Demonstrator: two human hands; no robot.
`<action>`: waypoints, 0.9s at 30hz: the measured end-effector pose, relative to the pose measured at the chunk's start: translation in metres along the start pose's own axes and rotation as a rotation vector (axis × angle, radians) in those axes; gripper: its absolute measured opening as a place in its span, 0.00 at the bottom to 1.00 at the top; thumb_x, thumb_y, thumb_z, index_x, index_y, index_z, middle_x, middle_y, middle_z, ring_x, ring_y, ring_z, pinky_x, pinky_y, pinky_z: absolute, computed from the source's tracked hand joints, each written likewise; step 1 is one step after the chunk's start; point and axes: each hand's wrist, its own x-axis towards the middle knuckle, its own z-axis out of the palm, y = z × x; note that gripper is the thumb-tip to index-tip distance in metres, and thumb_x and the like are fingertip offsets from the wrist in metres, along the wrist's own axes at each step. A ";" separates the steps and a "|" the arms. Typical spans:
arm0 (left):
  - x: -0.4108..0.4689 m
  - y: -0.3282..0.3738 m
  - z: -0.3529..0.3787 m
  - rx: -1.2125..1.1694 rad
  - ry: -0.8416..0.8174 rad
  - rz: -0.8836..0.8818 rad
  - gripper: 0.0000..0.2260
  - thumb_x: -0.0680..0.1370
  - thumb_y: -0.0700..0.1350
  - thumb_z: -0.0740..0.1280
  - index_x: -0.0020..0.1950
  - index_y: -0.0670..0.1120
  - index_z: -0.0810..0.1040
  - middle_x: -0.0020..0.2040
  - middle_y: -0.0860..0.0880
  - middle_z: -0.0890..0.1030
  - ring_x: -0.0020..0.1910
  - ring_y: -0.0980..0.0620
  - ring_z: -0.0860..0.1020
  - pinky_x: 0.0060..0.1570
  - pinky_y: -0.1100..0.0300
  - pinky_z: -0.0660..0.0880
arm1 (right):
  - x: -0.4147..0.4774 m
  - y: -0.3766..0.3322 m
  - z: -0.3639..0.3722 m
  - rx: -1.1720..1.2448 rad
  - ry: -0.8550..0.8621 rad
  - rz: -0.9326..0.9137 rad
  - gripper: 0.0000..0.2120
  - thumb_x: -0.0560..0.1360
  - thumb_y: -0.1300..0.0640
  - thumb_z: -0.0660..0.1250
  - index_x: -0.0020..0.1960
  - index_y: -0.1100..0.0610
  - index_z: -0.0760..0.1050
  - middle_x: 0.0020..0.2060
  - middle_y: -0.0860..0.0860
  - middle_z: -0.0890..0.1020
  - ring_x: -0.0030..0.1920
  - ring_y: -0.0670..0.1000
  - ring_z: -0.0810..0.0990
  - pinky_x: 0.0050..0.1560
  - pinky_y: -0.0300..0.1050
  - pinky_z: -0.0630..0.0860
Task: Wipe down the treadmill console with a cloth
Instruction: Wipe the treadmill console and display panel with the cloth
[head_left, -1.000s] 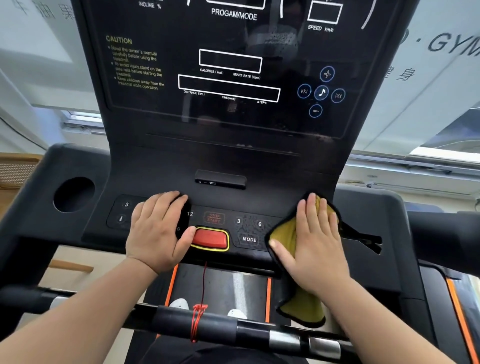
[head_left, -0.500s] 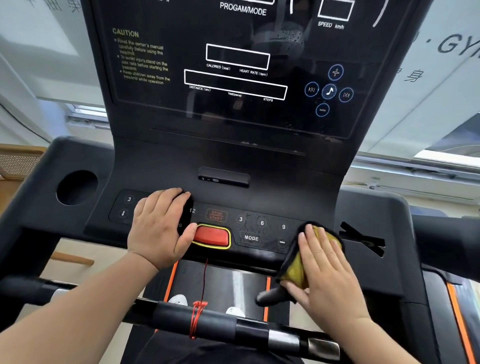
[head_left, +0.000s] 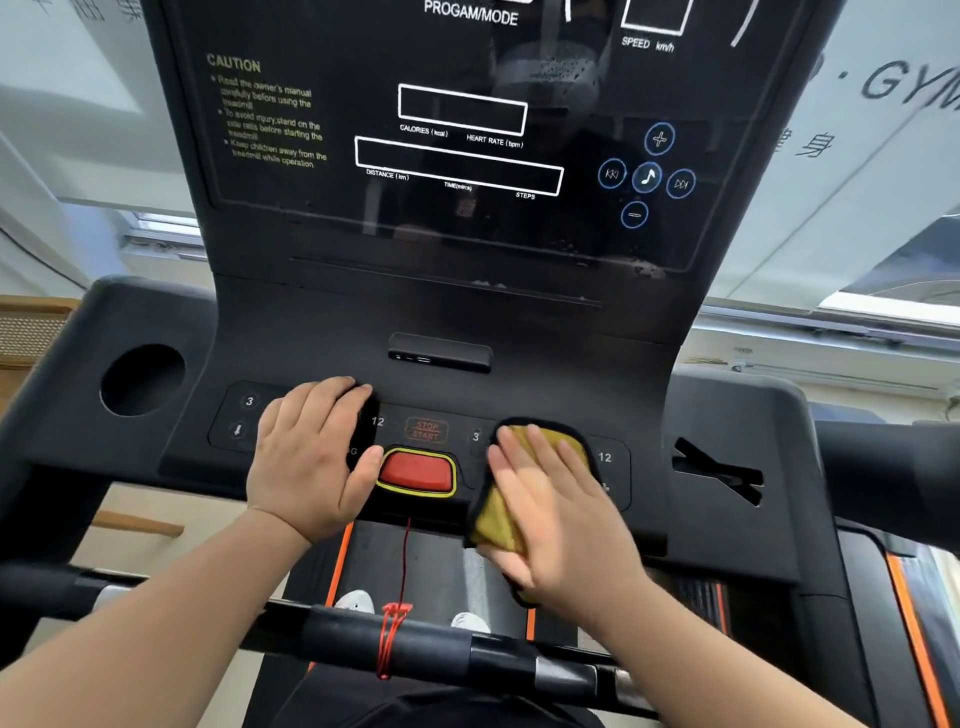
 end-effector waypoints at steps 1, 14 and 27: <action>0.000 0.000 0.000 -0.003 0.004 0.001 0.28 0.74 0.57 0.56 0.65 0.41 0.78 0.64 0.42 0.78 0.61 0.38 0.74 0.61 0.44 0.66 | -0.012 0.011 0.002 -0.027 0.012 0.015 0.45 0.73 0.30 0.61 0.80 0.58 0.62 0.80 0.57 0.65 0.81 0.60 0.59 0.77 0.59 0.56; 0.001 -0.002 0.000 -0.009 -0.006 0.013 0.28 0.74 0.57 0.56 0.64 0.41 0.78 0.63 0.42 0.79 0.61 0.39 0.74 0.60 0.44 0.66 | 0.007 0.008 -0.004 -0.051 -0.045 0.089 0.56 0.70 0.21 0.56 0.81 0.62 0.59 0.82 0.60 0.57 0.82 0.63 0.52 0.78 0.61 0.52; 0.000 -0.001 0.000 -0.024 0.006 -0.007 0.28 0.74 0.57 0.55 0.64 0.41 0.78 0.63 0.42 0.79 0.61 0.38 0.75 0.61 0.43 0.67 | -0.052 0.061 -0.001 -0.061 -0.035 0.129 0.54 0.69 0.26 0.63 0.82 0.61 0.57 0.82 0.57 0.57 0.82 0.60 0.56 0.79 0.58 0.53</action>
